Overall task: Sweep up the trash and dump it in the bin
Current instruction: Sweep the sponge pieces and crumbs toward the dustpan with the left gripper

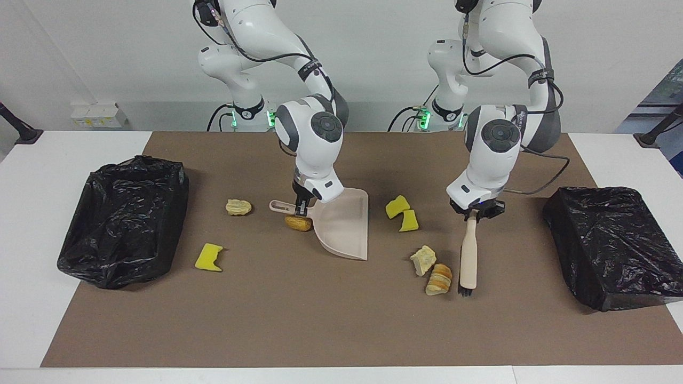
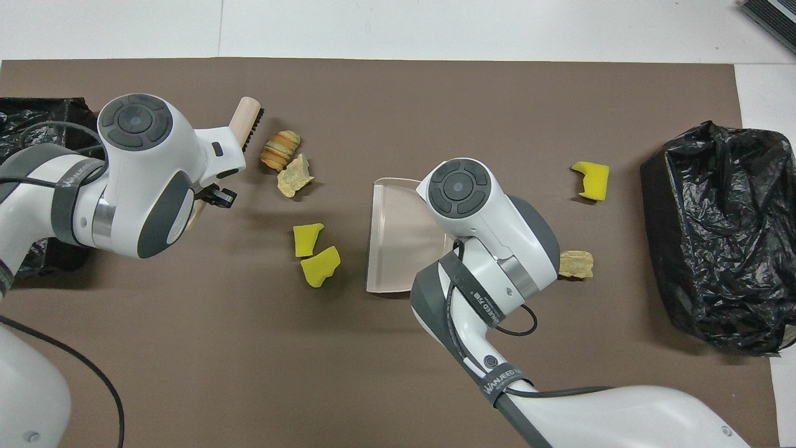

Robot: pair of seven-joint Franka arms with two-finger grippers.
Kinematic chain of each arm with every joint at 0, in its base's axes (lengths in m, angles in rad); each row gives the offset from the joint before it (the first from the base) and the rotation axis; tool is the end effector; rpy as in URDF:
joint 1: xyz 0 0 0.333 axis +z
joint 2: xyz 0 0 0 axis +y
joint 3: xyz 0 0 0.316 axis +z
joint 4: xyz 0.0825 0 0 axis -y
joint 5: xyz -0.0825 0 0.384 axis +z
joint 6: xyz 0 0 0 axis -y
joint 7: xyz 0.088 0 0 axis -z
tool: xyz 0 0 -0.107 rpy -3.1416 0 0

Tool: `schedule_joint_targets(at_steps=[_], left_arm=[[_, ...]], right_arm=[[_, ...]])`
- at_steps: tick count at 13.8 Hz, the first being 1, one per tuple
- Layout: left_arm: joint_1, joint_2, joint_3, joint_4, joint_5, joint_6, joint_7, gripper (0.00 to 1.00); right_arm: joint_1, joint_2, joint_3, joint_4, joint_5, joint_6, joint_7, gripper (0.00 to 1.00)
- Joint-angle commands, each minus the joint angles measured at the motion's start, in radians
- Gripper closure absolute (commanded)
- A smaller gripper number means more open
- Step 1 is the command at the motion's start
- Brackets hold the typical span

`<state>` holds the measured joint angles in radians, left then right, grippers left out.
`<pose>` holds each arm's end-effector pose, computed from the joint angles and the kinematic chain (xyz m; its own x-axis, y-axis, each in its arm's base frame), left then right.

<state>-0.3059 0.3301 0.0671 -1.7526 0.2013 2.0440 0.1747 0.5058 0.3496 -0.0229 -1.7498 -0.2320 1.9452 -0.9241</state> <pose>0.6237 -0.1439 0.3803 0.8725 -0.4819 -0.0813 -0.4883 -0.8530 -0.1843 0.5650 0.2800 0.3617 0.0582 0.9632 -0.2625 0.9981 -0.0618 -0.0055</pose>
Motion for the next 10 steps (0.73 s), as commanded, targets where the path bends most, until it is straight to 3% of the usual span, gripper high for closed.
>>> schedule_joint_targets(at_steps=[1, 5, 10], left_arm=[[0.021, 0.066, -0.009, 0.079, 0.020, -0.007, 0.127, 1.00], [-0.013, 0.031, -0.009, 0.007, 0.020, -0.025, 0.207, 1.00], [-0.127, -0.103, -0.010, -0.191, 0.017, -0.031, 0.157, 1.00]], right_arm=[[-0.001, -0.011, 0.006, -0.019, 0.020, 0.006, -0.024, 1.00], [0.008, -0.009, 0.004, -0.004, 0.005, -0.012, -0.022, 1.00], [0.008, -0.011, 0.006, -0.008, 0.006, -0.014, -0.019, 1.00]])
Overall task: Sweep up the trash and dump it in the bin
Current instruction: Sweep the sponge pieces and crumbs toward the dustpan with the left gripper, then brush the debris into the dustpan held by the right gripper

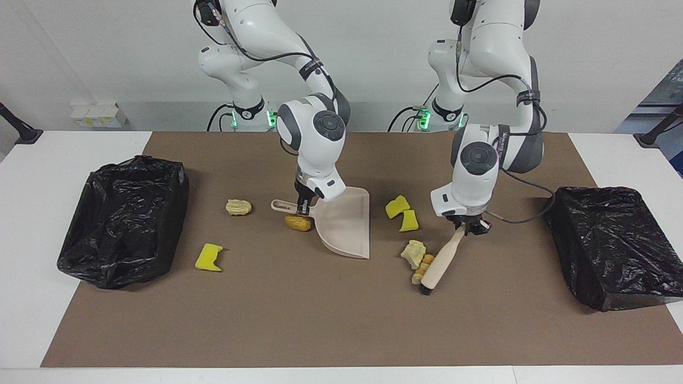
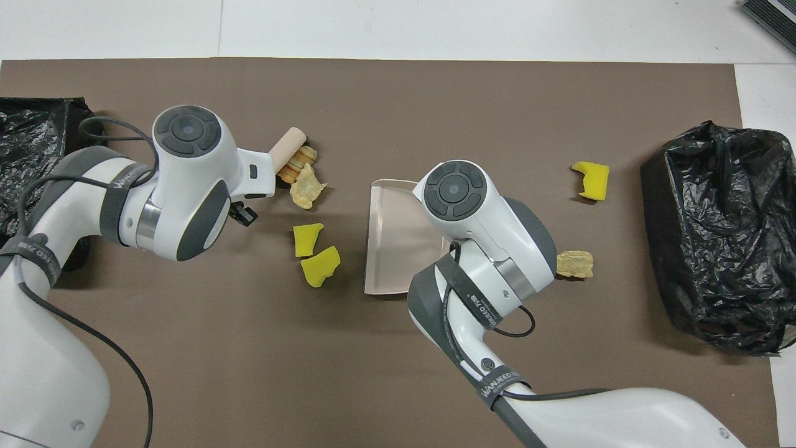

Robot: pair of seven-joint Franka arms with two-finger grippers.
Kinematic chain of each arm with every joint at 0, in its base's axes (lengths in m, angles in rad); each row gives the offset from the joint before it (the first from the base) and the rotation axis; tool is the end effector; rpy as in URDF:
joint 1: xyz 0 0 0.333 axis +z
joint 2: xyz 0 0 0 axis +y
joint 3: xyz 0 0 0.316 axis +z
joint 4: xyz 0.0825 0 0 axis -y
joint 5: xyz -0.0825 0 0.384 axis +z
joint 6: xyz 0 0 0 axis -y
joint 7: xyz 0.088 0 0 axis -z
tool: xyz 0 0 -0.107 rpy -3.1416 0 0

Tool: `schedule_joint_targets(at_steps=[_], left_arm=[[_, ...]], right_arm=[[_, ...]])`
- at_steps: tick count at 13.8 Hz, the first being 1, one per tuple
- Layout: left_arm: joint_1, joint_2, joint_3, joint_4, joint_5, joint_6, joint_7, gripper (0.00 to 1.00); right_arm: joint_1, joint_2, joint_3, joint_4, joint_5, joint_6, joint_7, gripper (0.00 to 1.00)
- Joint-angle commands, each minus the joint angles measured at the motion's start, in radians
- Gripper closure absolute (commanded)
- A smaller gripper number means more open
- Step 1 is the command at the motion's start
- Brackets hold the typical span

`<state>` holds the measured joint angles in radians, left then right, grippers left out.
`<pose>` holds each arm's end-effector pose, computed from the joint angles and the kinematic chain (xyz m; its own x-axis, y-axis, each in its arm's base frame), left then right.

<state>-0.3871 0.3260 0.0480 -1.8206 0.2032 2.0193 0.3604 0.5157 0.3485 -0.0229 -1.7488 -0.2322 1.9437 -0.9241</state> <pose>0.5887 -0.1971 0.3501 0.6916 -0.6963 -0.1917 -0.7209 -0.6817 -0.1247 0.5623 0.2855 0.3627 0.0490 0.9637 -0.2625 0.9986 -0.0521 -0.0048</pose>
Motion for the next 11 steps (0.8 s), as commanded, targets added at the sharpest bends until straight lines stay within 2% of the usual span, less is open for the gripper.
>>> schedule_joint_targets(at_steps=[1, 4, 6, 9, 11], left_arm=[[-0.065, -0.125, 0.007, -0.158, 0.015, -0.007, -0.059, 1.00], [-0.139, -0.159, 0.003, -0.201, 0.009, -0.013, -0.188, 1.00], [-0.161, -0.157, 0.003, -0.181, -0.052, -0.011, -0.311, 1.00], [-0.151, -0.185, 0.003, -0.131, -0.091, -0.106, -0.590, 1.00], [-0.159, -0.223, 0.003, -0.149, -0.091, -0.155, -0.717, 1.00]], right_arm=[[-0.002, -0.009, 0.006, -0.009, 0.007, -0.011, -0.019, 1.00], [-0.003, -0.011, 0.006, -0.012, 0.007, -0.011, -0.019, 1.00], [-0.003, -0.011, 0.006, -0.012, 0.008, -0.012, -0.019, 1.00], [-0.002, -0.013, 0.005, -0.012, -0.018, -0.009, -0.028, 1.00], [0.000, -0.014, 0.006, -0.012, -0.056, -0.009, -0.028, 1.00]])
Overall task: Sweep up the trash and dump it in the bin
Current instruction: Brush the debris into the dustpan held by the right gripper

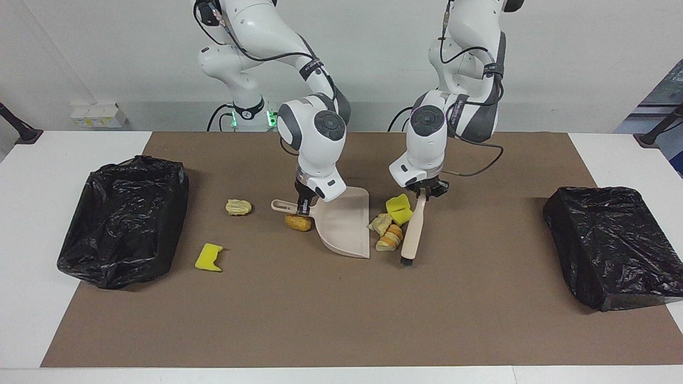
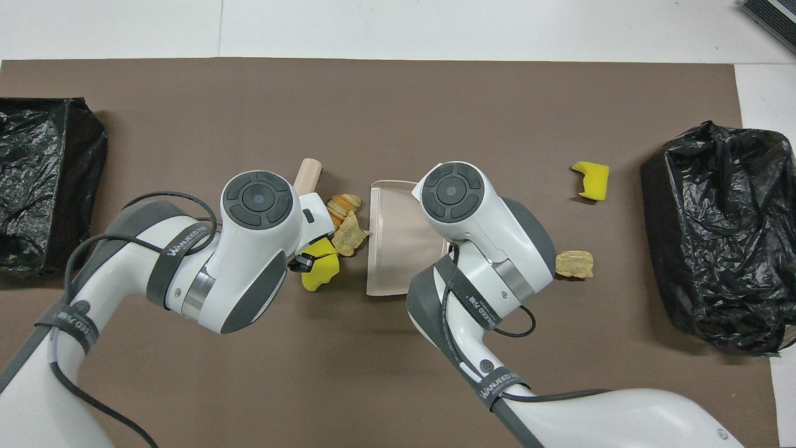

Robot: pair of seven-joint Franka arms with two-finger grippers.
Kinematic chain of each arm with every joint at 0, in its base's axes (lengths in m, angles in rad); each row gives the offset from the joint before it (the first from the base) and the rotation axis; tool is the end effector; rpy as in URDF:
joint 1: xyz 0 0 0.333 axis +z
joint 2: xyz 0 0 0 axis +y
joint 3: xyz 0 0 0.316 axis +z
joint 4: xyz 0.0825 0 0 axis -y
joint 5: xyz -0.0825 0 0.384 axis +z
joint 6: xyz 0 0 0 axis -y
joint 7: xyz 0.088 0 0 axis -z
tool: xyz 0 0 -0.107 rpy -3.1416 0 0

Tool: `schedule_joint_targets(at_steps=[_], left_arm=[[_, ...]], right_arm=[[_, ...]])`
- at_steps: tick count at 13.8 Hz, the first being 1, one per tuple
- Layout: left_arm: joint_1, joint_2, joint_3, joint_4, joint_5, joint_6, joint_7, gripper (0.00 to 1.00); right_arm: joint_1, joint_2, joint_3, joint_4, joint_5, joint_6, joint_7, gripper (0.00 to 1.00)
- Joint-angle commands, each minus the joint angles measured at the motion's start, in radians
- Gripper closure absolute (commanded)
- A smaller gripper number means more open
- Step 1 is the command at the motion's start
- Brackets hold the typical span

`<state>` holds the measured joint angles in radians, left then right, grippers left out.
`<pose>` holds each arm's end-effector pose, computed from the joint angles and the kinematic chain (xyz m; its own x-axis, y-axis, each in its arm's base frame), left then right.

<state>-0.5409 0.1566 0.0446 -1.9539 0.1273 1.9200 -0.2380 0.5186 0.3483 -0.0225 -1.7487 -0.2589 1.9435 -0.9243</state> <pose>0.5043 -0.2637 0.3846 0.9431 -0.2921 -0.1592 -0.3163 -0.9354 -0.1578 0.5623 0.2859 0.3633 0.0358 0.9589 -0.2814 0.9994 -0.0353 0.0069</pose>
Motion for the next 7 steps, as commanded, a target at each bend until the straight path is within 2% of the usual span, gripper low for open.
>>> schedule_joint_targets(at_steps=[1, 3, 5, 7], left_arm=[[-0.007, -0.066, 0.006, -0.023, -0.015, -0.093, -0.224, 1.00], [-0.016, -0.123, 0.001, -0.122, -0.020, -0.082, -0.454, 1.00], [-0.030, -0.169, 0.001, -0.213, -0.052, -0.017, -0.581, 1.00], [-0.072, -0.172, 0.003, -0.275, -0.119, 0.074, -0.670, 1.00]], right_arm=[[0.004, -0.015, 0.006, -0.012, -0.036, -0.009, -0.027, 1.00], [0.018, -0.017, 0.006, -0.014, -0.062, -0.008, -0.027, 1.00], [0.018, -0.019, 0.006, -0.015, -0.063, -0.009, -0.027, 1.00], [0.018, -0.020, 0.006, -0.021, -0.063, -0.009, -0.027, 1.00]])
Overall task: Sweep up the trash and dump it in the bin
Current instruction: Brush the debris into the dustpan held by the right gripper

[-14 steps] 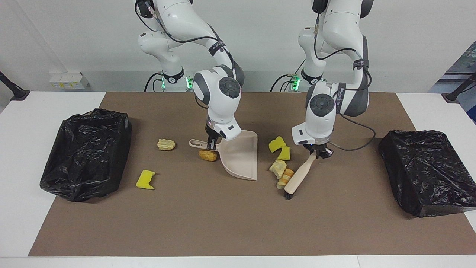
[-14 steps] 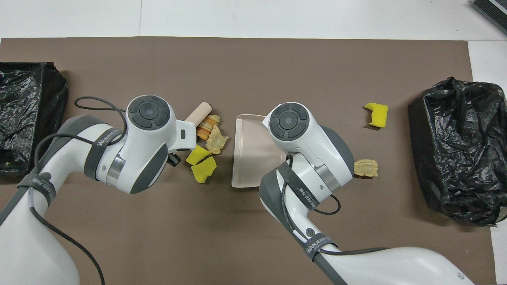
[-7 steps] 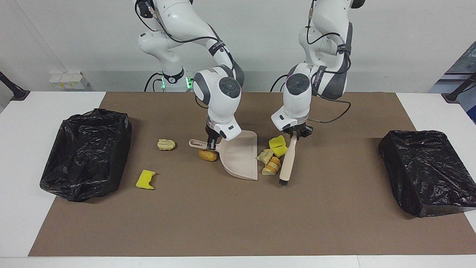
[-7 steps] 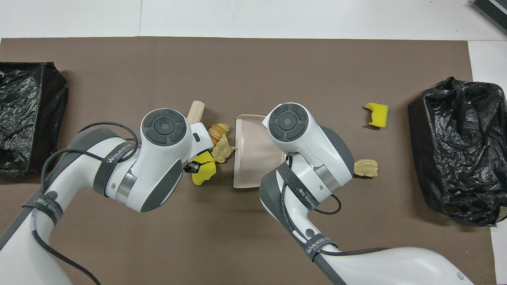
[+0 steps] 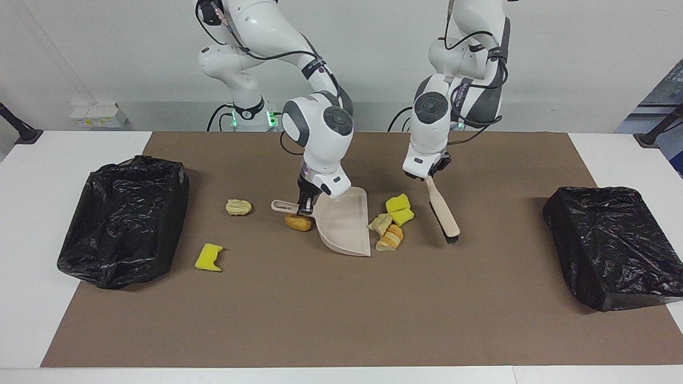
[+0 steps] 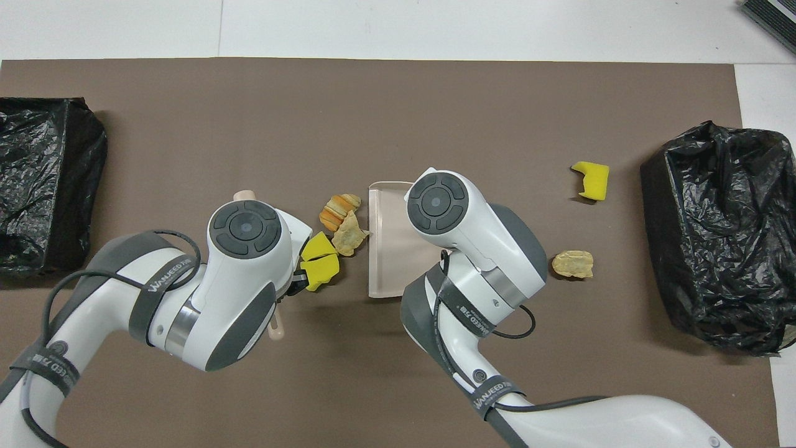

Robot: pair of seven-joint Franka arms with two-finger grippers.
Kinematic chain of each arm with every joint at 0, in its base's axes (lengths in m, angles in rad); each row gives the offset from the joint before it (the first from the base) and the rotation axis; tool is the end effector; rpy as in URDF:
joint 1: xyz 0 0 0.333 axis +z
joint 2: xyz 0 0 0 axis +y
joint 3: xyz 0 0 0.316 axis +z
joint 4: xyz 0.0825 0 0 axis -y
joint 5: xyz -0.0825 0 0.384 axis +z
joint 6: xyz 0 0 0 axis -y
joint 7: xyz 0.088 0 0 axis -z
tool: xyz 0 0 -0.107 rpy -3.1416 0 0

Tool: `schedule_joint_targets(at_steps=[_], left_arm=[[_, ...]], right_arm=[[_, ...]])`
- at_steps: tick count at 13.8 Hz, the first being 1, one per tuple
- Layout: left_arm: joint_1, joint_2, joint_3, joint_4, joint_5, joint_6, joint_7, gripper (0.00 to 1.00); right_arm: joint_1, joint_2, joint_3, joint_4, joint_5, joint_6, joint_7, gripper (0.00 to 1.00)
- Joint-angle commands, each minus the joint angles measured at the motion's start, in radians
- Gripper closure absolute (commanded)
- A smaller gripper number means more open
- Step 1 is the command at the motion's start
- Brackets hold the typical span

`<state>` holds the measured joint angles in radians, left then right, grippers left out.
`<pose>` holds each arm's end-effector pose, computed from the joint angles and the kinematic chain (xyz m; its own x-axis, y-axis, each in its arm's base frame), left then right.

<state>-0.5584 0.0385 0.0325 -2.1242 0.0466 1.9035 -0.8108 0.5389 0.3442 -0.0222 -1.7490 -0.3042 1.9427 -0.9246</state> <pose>0.4488 -0.2567 0.3739 0.9504 0.2736 -0.1479 0.2395 -0.9471 -0.2135 0.5579 0.2949 0.3664 0.0008 0.9500 -0.3124 0.9995 0.0087 0.0288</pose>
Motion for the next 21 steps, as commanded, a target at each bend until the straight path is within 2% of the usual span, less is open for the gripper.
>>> schedule_joint_targets(at_steps=[1, 5, 8, 10, 12, 16, 18, 21], left_arm=[[-0.084, -0.039, 0.015, -0.114, -0.042, 0.142, -0.146, 1.00], [-0.089, 0.029, 0.010, -0.096, -0.134, 0.229, -0.116, 1.00], [-0.084, 0.112, 0.007, 0.019, -0.188, 0.218, 0.048, 1.00], [-0.094, 0.159, -0.006, 0.053, -0.186, 0.229, 0.183, 1.00], [-0.103, 0.167, -0.020, 0.075, -0.208, 0.229, 0.266, 1.00], [-0.202, 0.167, -0.026, 0.101, -0.246, 0.232, 0.263, 1.00], [-0.242, 0.166, -0.026, 0.133, -0.267, 0.203, 0.251, 1.00], [-0.249, 0.123, -0.034, 0.135, -0.269, 0.122, 0.237, 1.00]], right_arm=[[-0.004, -0.016, 0.007, -0.021, -0.018, -0.008, -0.026, 1.00], [-0.004, -0.019, 0.007, -0.027, -0.004, -0.010, -0.023, 1.00], [-0.004, -0.019, 0.007, -0.027, -0.003, -0.008, -0.016, 1.00], [-0.007, -0.019, 0.007, -0.027, -0.001, -0.010, -0.016, 1.00], [-0.008, -0.019, 0.007, -0.027, -0.001, -0.005, -0.013, 1.00], [-0.010, -0.019, 0.007, -0.027, 0.000, -0.007, -0.011, 1.00], [-0.011, -0.019, 0.007, -0.027, 0.000, -0.008, -0.010, 1.00], [-0.016, -0.017, 0.007, -0.026, 0.000, -0.013, -0.011, 1.00]])
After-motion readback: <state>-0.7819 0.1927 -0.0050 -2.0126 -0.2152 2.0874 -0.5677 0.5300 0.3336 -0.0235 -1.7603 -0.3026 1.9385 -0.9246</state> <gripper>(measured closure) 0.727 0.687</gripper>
